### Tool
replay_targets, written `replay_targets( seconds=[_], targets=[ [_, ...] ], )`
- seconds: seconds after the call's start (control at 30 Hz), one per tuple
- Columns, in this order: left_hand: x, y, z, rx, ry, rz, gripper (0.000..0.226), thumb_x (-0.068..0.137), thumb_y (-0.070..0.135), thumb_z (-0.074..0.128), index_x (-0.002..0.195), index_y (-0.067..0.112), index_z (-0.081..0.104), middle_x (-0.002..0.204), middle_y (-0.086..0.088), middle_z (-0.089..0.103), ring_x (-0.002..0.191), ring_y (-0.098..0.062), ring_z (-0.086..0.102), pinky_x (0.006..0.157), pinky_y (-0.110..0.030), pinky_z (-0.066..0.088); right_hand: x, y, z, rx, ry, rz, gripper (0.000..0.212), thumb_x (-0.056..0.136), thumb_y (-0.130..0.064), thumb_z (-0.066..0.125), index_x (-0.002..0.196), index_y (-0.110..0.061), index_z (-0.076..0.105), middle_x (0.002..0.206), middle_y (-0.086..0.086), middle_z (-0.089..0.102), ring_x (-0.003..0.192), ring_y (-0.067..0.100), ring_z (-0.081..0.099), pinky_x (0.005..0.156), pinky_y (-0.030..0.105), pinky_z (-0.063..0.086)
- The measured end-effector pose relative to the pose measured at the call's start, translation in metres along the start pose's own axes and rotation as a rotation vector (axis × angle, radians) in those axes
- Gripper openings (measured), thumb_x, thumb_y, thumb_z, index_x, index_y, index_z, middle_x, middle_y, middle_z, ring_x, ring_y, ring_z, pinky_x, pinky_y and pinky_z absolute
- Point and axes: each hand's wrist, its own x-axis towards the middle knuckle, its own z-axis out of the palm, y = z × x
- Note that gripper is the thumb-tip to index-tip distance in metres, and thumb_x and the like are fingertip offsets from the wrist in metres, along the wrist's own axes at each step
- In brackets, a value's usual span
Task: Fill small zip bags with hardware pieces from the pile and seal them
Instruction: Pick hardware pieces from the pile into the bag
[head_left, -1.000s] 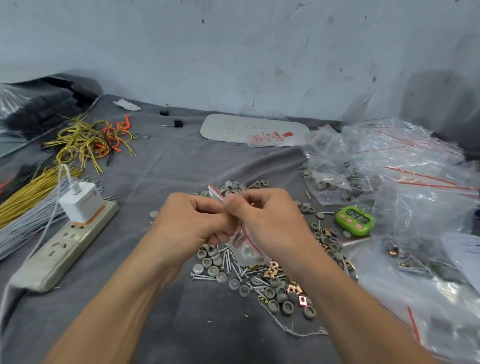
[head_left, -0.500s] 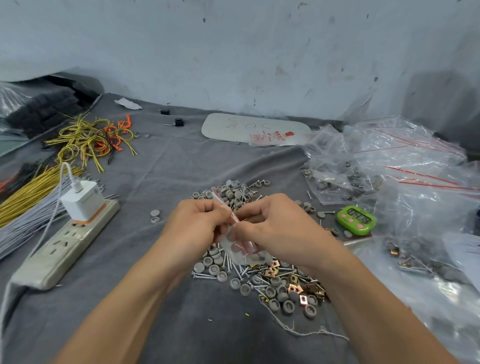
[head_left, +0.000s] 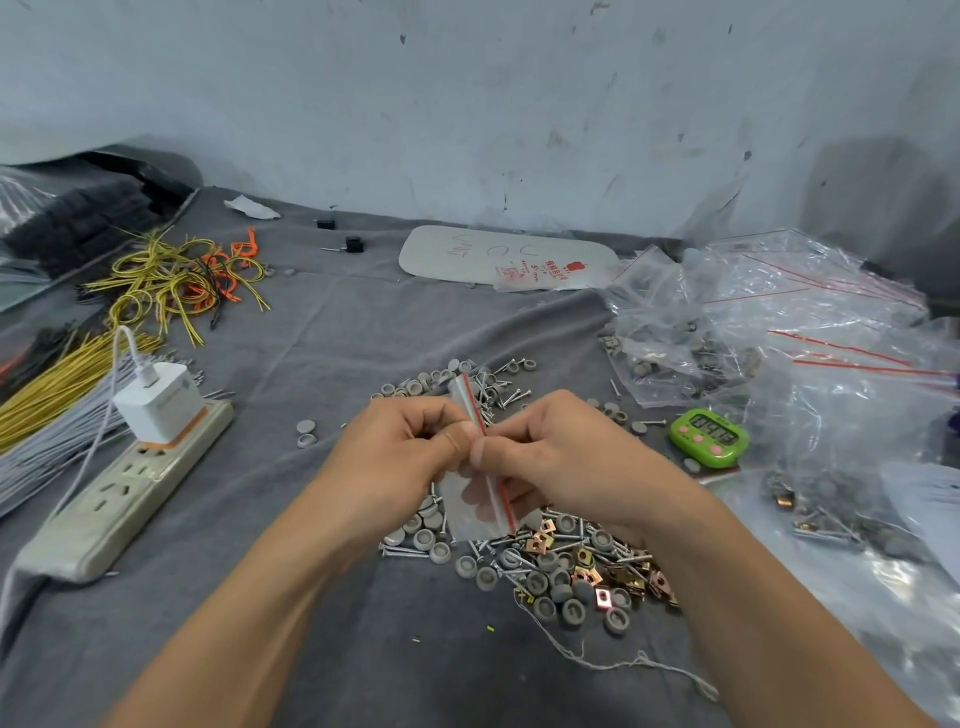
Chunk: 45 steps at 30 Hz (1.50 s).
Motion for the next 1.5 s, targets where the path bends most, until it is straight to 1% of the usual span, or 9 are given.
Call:
replay_targets(
  seconds=[0.23, 0.33, 0.53, 0.63, 0.73, 0.9, 1.07, 1.3, 1.5],
  targets=[
    [-0.002, 0.007, 0.001, -0.007, 0.009, -0.067, 0.018, 0.070, 0.026, 0.059, 0.056, 0.015, 0.060, 0.055, -0.001, 0.052, 0.061, -0.019, 0.038, 0.062, -0.037, 0.030, -0.002, -0.002, -0.003, 0.116, -0.118, -0.016, 0.028, 0.101, -0.005, 0.051, 0.092, 0.009, 0.074, 0.078, 0.020, 0.076, 0.063, 0.026, 0.066, 0.058, 0.027, 0.054],
    [-0.002, 0.006, 0.000, -0.033, 0.051, -0.110, 0.022, 0.073, 0.028, 0.063, 0.062, 0.009, 0.066, 0.060, -0.007, 0.063, 0.060, -0.019, 0.047, 0.063, -0.035, 0.036, -0.001, -0.002, -0.002, 0.071, -0.103, -0.043, 0.021, 0.092, 0.001, 0.054, 0.090, 0.005, 0.075, 0.075, 0.014, 0.075, 0.060, 0.020, 0.065, 0.058, 0.026, 0.051],
    [-0.003, 0.006, 0.001, -0.089, 0.106, -0.130, 0.021, 0.088, 0.030, 0.073, 0.072, 0.017, 0.079, 0.071, -0.011, 0.074, 0.059, -0.013, 0.066, 0.052, -0.019, 0.048, 0.002, -0.002, 0.002, -0.133, 0.111, -0.046, 0.022, 0.093, -0.020, 0.063, 0.081, -0.013, 0.080, 0.069, 0.004, 0.075, 0.056, 0.016, 0.065, 0.059, 0.032, 0.054],
    [-0.004, 0.005, -0.001, -0.074, 0.107, -0.197, 0.018, 0.085, 0.012, 0.069, 0.071, 0.015, 0.080, 0.070, -0.013, 0.075, 0.059, -0.015, 0.068, 0.050, -0.020, 0.048, 0.000, -0.005, 0.002, -0.274, 0.141, -0.027, 0.018, 0.088, -0.028, 0.067, 0.077, -0.024, 0.081, 0.066, -0.002, 0.075, 0.058, 0.015, 0.070, 0.066, 0.042, 0.064],
    [-0.005, 0.006, -0.005, -0.120, 0.069, -0.261, 0.018, 0.085, 0.003, 0.070, 0.074, 0.012, 0.081, 0.072, -0.015, 0.075, 0.058, -0.015, 0.069, 0.048, -0.018, 0.047, -0.001, -0.006, 0.003, -0.302, 0.191, -0.021, 0.018, 0.089, -0.033, 0.071, 0.074, -0.028, 0.080, 0.063, -0.007, 0.074, 0.055, 0.010, 0.070, 0.062, 0.038, 0.064],
    [-0.004, 0.005, -0.004, -0.118, 0.088, -0.283, 0.012, 0.075, 0.002, 0.079, 0.067, 0.011, 0.080, 0.061, -0.011, 0.070, 0.049, -0.012, 0.060, 0.047, -0.018, 0.046, 0.000, -0.006, 0.006, -0.183, 0.260, -0.013, 0.019, 0.088, -0.027, 0.069, 0.073, -0.022, 0.079, 0.065, -0.003, 0.075, 0.059, 0.014, 0.074, 0.067, 0.039, 0.064],
    [-0.005, 0.008, 0.002, -0.063, 0.117, -0.228, 0.013, 0.066, 0.002, 0.075, 0.060, 0.013, 0.078, 0.056, -0.010, 0.068, 0.045, -0.010, 0.057, 0.044, -0.016, 0.042, 0.002, -0.004, 0.007, -0.180, 0.236, -0.036, 0.031, 0.087, -0.049, 0.067, 0.073, -0.024, 0.079, 0.064, 0.000, 0.075, 0.062, 0.013, 0.075, 0.070, 0.036, 0.063],
    [-0.004, 0.004, 0.001, -0.106, 0.039, -0.170, 0.012, 0.075, 0.015, 0.084, 0.064, 0.015, 0.079, 0.059, -0.010, 0.069, 0.048, -0.012, 0.056, 0.045, -0.017, 0.042, 0.002, -0.005, 0.004, 0.084, 0.141, -0.023, 0.032, 0.100, -0.012, 0.057, 0.076, -0.001, 0.076, 0.073, 0.015, 0.076, 0.063, 0.026, 0.073, 0.056, 0.028, 0.055],
    [-0.002, 0.002, 0.004, -0.100, 0.051, -0.145, 0.016, 0.076, 0.030, 0.082, 0.067, 0.017, 0.079, 0.058, -0.009, 0.068, 0.048, -0.013, 0.053, 0.045, -0.022, 0.038, 0.002, -0.007, 0.005, 0.210, 0.136, 0.007, 0.035, 0.103, -0.021, 0.057, 0.083, 0.001, 0.076, 0.077, 0.019, 0.076, 0.067, 0.026, 0.073, 0.057, 0.027, 0.056]
  ],
)
